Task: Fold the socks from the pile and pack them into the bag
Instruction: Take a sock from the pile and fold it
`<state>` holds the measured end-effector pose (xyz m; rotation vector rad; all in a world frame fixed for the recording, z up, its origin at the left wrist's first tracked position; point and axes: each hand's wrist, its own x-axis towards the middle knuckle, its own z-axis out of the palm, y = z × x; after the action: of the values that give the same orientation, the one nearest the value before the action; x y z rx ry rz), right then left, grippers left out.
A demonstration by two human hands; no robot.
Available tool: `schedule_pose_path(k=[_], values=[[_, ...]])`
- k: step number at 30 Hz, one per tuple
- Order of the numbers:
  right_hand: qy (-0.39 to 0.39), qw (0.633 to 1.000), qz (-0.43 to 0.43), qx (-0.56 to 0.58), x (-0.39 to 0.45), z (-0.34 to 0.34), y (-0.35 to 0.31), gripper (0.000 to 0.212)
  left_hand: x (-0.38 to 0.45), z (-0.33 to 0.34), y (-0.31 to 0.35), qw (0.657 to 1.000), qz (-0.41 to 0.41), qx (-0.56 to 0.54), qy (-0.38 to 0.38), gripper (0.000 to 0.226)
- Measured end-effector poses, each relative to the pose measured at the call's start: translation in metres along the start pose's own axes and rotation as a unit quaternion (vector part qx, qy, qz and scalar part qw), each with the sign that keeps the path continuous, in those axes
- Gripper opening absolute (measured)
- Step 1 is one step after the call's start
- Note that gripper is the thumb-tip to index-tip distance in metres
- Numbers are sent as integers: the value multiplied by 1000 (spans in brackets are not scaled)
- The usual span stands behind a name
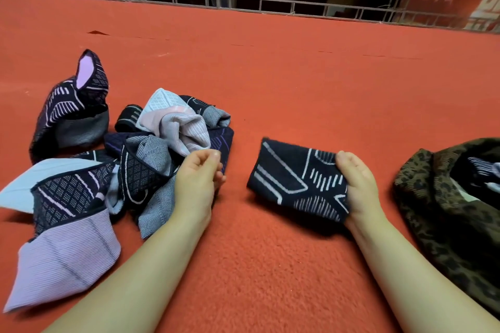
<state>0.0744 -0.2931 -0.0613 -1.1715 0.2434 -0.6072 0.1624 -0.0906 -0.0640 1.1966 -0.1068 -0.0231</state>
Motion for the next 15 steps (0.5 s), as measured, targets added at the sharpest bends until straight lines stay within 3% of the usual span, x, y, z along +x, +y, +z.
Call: schedule_pose_path(k=[2, 4, 7, 9, 12, 15], values=[[50, 997, -9, 60, -2, 8, 2, 20, -8, 2, -2, 993, 51, 101, -45, 22], [56, 994, -5, 92, -4, 17, 5, 20, -18, 8, -7, 982, 38, 146, -111, 22], [1, 997, 6, 83, -9, 21, 7, 12, -24, 10, -13, 956, -42, 181, -228, 33], [-49, 998, 5, 48, -11, 19, 7, 25, -25, 9, -14, 947, -66, 154, -273, 44], [-90, 995, -21, -44, -14, 23, 10, 26, -30, 12, -13, 956, -32, 121, -265, 43], [-80, 995, -19, -57, -15, 26, 10, 19, -29, 13, -8, 981, -13, 42, -190, 16]])
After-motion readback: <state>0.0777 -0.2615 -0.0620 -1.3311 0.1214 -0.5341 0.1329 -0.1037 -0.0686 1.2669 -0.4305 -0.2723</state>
